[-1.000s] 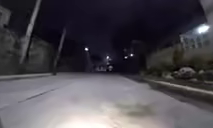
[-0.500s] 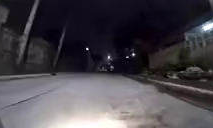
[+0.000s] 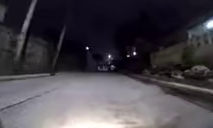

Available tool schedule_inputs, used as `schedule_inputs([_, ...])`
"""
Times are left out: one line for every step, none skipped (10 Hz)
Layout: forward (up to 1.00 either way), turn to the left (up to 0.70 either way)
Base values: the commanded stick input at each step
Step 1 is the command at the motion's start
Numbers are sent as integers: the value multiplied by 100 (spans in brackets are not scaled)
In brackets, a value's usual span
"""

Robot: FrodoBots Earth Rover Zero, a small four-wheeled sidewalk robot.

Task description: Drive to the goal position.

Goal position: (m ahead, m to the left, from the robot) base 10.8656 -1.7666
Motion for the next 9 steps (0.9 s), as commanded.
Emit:
schedule_inputs([70, 0])
schedule_inputs([70, 0])
schedule_inputs([70, 0])
schedule_inputs([70, 0])
schedule_inputs([70, 0])
schedule_inputs([70, 0])
schedule_inputs([70, 0])
schedule_inputs([70, 0])
schedule_inputs([70, 0])
